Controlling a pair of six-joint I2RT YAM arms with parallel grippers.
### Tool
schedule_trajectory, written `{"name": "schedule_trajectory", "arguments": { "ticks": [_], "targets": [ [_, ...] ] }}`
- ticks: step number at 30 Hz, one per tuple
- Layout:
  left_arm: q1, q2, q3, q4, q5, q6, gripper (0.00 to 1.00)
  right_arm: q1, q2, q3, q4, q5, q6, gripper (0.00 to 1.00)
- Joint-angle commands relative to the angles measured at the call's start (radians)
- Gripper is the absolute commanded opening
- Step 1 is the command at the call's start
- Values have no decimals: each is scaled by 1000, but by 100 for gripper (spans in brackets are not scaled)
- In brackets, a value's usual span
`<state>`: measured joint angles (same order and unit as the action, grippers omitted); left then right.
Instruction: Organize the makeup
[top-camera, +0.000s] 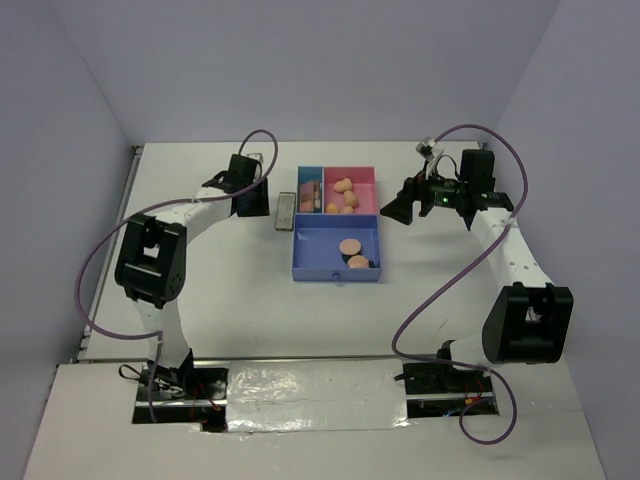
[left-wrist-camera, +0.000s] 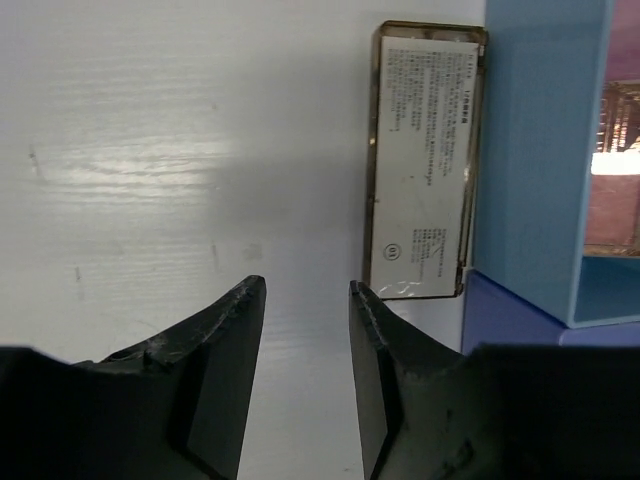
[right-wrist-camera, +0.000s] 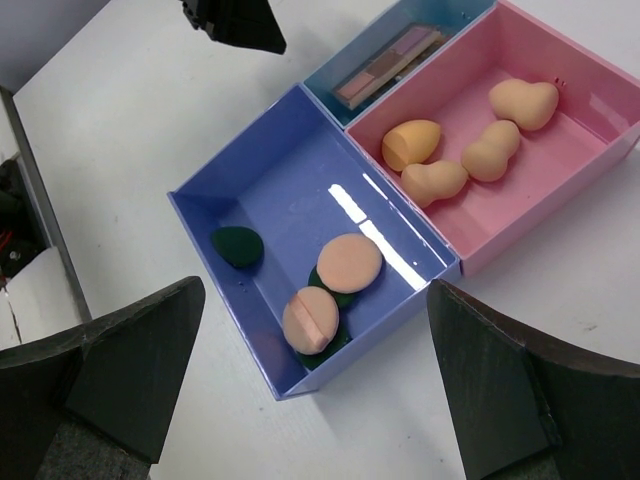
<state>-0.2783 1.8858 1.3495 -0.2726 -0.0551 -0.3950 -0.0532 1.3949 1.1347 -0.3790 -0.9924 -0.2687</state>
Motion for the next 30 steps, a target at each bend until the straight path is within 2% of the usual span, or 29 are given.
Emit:
{"name": "schedule_trajectory", "arguments": {
  "ticks": [1, 11, 15, 19, 30],
  "targets": [
    [-36, 53, 91, -11, -31, 2, 53, -7, -24, 23, -14, 12, -23, 100],
    [-81, 144, 166, -10, -5, -8, 67, -7, -14, 40, -44, 34, -38, 100],
    [-85, 157, 158, 3, 11, -21, 69, -5, -4, 51, -54, 35, -43, 100],
    [-90, 157, 132, 32, 43, -39, 76, -7, 6, 60, -60, 38, -46, 99],
    [-105, 202, 151, 62, 63, -59, 78, -7, 41, 97, -95, 44, -55, 100]
  ]
}}
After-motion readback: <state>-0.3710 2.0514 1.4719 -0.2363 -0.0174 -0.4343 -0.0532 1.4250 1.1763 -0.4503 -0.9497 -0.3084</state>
